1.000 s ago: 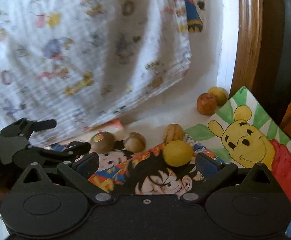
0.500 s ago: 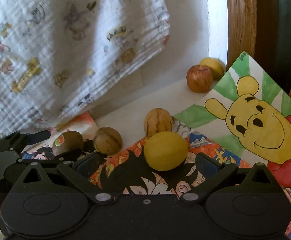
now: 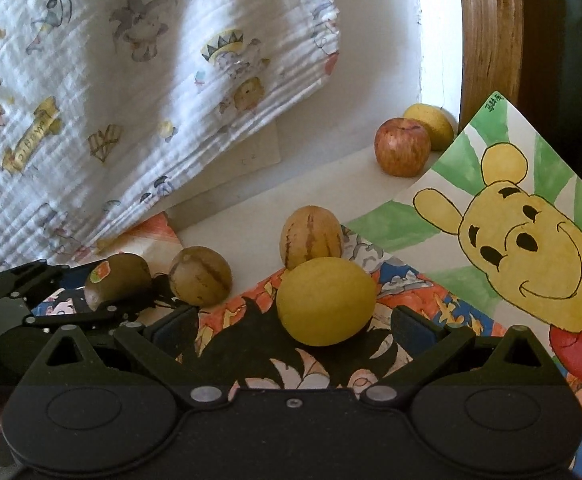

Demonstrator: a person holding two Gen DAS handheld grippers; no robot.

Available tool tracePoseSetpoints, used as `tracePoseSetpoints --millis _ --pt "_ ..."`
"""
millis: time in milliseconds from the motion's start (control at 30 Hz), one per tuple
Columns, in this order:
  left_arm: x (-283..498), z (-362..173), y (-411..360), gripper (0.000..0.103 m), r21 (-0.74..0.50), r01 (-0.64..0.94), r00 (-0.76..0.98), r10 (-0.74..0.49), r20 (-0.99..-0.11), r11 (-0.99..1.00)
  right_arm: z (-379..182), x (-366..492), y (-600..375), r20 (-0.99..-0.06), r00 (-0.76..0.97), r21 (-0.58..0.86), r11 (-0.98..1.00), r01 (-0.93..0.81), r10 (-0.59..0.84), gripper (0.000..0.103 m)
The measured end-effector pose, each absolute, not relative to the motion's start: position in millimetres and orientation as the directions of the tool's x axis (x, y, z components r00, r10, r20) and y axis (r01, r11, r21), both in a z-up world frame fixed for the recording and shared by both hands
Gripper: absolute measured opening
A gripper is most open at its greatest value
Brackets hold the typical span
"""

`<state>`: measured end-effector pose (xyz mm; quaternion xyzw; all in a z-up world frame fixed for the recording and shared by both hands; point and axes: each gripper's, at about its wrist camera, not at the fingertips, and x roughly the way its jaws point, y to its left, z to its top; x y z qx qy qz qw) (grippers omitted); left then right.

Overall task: Organize fruits
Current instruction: 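Grasp the kiwi with the sticker using the left tool while the right tool grasps a yellow fruit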

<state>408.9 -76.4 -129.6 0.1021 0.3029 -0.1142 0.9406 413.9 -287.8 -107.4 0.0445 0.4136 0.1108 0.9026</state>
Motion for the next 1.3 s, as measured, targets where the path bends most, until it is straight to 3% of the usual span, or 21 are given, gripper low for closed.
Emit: tracePoseSetpoints --millis 267,533,1033,1300 --pt "406 -129 -77 0.060 0.124 0.278 0.789 -0.153 -0.595 0.953 -124 429 -288 -0.744 0.632 0.137 0.975 -0.178 0.220 0.093" --pt "404 -129 -76 0.060 0.120 0.271 0.790 -0.149 -0.595 0.955 -130 433 -285 -0.747 0.638 0.095 0.979 -0.178 0.189 0.065" --pt "398 -123 -76 0.060 0.083 0.272 0.778 -0.168 -0.605 0.959 -120 407 -260 -0.762 0.598 0.096 0.957 -0.274 0.248 0.063" --pt "374 -93 -75 0.060 0.078 0.268 0.801 -0.177 -0.572 0.960 -83 382 -249 -0.723 0.626 0.113 0.944 -0.309 0.291 0.063"
